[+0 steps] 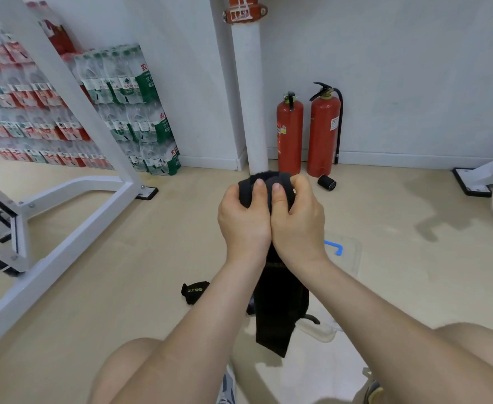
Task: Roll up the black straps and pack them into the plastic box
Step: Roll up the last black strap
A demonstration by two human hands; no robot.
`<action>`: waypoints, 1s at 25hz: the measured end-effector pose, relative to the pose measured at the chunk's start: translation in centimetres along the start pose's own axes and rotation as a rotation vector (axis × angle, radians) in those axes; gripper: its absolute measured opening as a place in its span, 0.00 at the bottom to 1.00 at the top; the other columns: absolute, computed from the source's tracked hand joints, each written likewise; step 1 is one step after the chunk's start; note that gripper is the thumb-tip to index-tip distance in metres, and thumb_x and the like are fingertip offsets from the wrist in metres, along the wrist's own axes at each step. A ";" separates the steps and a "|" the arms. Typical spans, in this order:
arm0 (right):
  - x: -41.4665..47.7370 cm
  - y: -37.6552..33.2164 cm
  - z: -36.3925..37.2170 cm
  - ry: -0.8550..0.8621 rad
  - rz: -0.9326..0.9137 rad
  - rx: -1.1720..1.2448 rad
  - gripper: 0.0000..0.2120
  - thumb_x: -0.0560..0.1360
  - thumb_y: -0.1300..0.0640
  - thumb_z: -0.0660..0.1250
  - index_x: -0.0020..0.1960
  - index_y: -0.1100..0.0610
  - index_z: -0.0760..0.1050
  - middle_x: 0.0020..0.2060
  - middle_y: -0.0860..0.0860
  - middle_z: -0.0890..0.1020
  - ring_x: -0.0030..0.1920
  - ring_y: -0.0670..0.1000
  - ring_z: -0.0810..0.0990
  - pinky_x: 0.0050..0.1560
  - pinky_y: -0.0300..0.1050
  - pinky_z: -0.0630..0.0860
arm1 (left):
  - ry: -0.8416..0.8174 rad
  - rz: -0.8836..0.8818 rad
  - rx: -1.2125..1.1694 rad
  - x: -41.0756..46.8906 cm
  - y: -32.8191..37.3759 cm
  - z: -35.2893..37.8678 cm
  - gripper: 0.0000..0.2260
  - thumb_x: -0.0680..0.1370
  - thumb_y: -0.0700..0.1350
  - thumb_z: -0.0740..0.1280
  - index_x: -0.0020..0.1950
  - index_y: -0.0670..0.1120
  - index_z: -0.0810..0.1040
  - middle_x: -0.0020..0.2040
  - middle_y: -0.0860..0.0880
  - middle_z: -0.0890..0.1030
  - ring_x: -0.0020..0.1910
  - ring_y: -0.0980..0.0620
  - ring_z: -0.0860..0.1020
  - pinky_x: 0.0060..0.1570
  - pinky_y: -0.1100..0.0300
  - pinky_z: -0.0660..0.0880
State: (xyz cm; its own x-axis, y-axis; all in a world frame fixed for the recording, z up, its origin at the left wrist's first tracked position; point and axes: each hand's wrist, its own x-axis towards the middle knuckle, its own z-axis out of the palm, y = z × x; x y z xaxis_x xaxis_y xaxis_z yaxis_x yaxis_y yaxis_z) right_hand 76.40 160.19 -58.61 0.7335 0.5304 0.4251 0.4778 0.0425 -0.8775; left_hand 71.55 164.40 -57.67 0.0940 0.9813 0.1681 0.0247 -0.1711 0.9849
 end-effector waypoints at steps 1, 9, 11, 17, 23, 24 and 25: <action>0.1 0.0 0.0 -0.003 0.019 0.016 0.09 0.81 0.54 0.61 0.49 0.60 0.71 0.36 0.51 0.79 0.39 0.57 0.78 0.42 0.59 0.76 | 0.001 0.025 -0.020 0.0 -0.1 0.0 0.07 0.80 0.46 0.68 0.42 0.49 0.78 0.40 0.50 0.83 0.41 0.51 0.81 0.47 0.49 0.80; 0.6 0.9 -1.0 -0.129 0.115 0.106 0.07 0.81 0.55 0.63 0.48 0.58 0.74 0.39 0.51 0.81 0.42 0.51 0.80 0.48 0.57 0.78 | -0.154 -0.092 -0.124 -0.9 -1.1 -0.3 0.04 0.80 0.45 0.67 0.49 0.47 0.81 0.45 0.48 0.85 0.48 0.49 0.84 0.54 0.46 0.80; 0.7 0.9 -0.9 -0.165 0.150 0.192 0.08 0.81 0.53 0.63 0.51 0.57 0.76 0.42 0.50 0.83 0.45 0.50 0.82 0.52 0.56 0.79 | -0.109 -0.011 -0.018 -0.9 -1.0 -0.2 0.03 0.80 0.44 0.66 0.50 0.50 0.79 0.46 0.50 0.84 0.49 0.51 0.83 0.55 0.47 0.79; 0.9 1.5 -2.9 -0.745 0.299 0.173 0.10 0.80 0.50 0.65 0.56 0.54 0.78 0.49 0.50 0.85 0.51 0.49 0.84 0.55 0.50 0.80 | 0.138 -0.158 -0.252 2.2 -0.2 -1.6 0.03 0.82 0.45 0.64 0.53 0.47 0.76 0.54 0.45 0.83 0.55 0.46 0.82 0.60 0.43 0.77; 1.9 1.8 -2.9 -0.305 0.241 0.097 0.12 0.79 0.43 0.64 0.54 0.52 0.74 0.47 0.51 0.83 0.46 0.49 0.83 0.47 0.49 0.79 | -0.415 -0.320 -0.089 1.1 1.0 -2.2 0.10 0.79 0.48 0.70 0.59 0.48 0.76 0.42 0.51 0.84 0.34 0.54 0.81 0.29 0.62 0.74; 2.0 1.9 -3.2 -0.361 0.247 0.084 0.15 0.78 0.41 0.63 0.59 0.50 0.72 0.53 0.51 0.82 0.51 0.49 0.82 0.52 0.51 0.80 | -0.394 -0.292 -0.103 0.8 1.0 -2.2 0.09 0.79 0.47 0.70 0.58 0.48 0.75 0.40 0.51 0.82 0.31 0.55 0.78 0.28 0.64 0.71; 2.1 2.0 -3.5 -0.459 0.236 0.024 0.20 0.77 0.39 0.63 0.65 0.47 0.68 0.60 0.51 0.78 0.58 0.49 0.79 0.59 0.53 0.77 | -0.340 -0.252 -0.108 0.7 0.9 -2.2 0.09 0.79 0.46 0.70 0.57 0.48 0.74 0.41 0.50 0.83 0.32 0.55 0.78 0.32 0.64 0.72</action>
State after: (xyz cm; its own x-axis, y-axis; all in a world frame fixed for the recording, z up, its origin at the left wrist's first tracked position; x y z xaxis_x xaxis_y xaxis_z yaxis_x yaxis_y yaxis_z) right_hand 80.61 158.43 -58.65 0.5298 0.8444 0.0788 0.3101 -0.1064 -0.9447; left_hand 69.49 165.13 -56.53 0.4214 0.9031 -0.0829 -0.0139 0.0979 0.9951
